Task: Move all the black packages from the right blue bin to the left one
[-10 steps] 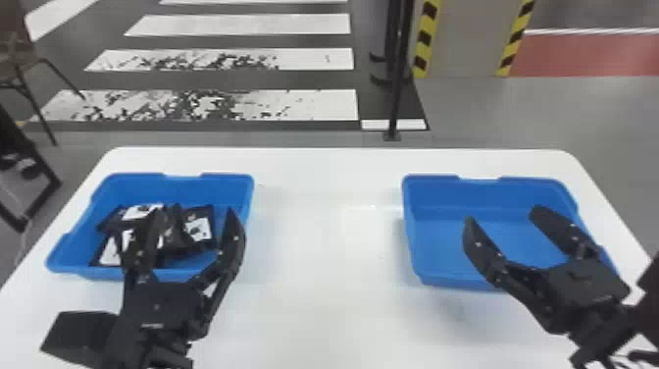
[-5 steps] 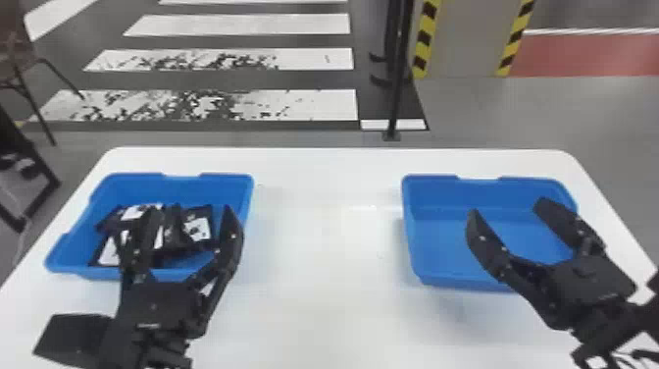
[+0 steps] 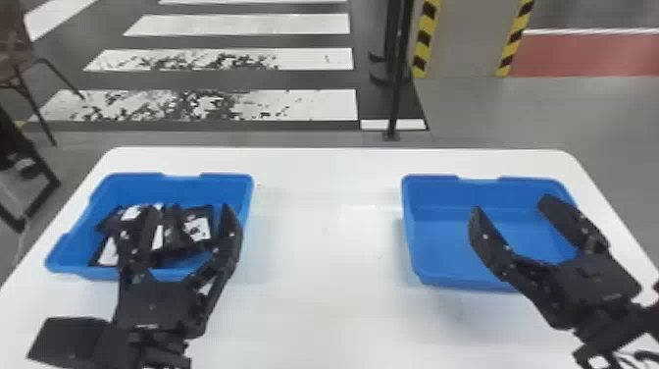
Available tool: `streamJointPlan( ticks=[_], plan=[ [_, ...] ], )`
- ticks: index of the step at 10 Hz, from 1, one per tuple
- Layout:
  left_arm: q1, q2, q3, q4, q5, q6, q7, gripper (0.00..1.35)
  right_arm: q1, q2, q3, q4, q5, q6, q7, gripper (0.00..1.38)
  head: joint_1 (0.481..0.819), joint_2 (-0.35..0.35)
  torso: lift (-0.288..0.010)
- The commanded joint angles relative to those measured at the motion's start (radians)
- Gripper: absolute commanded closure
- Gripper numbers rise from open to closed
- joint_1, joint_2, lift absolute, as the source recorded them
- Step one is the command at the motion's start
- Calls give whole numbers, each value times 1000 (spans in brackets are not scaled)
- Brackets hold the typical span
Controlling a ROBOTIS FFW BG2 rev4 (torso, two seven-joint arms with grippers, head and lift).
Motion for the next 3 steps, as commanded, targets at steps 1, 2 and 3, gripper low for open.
streamJointPlan(
  ticks=[1, 2, 3],
  plan=[
    [3, 1, -3, 0, 2, -1, 0, 237, 4, 2, 0, 0, -4, -26, -4, 122, 695, 33, -177],
    [3, 4, -15, 0, 2, -4, 0, 239, 9, 2, -4, 0, -8, -36, -12, 122, 695, 31, -177],
    [1, 5, -19, 0, 2, -4, 0, 239, 12, 3, -4, 0, -8, -36, -12, 124, 695, 25, -177]
  ],
)
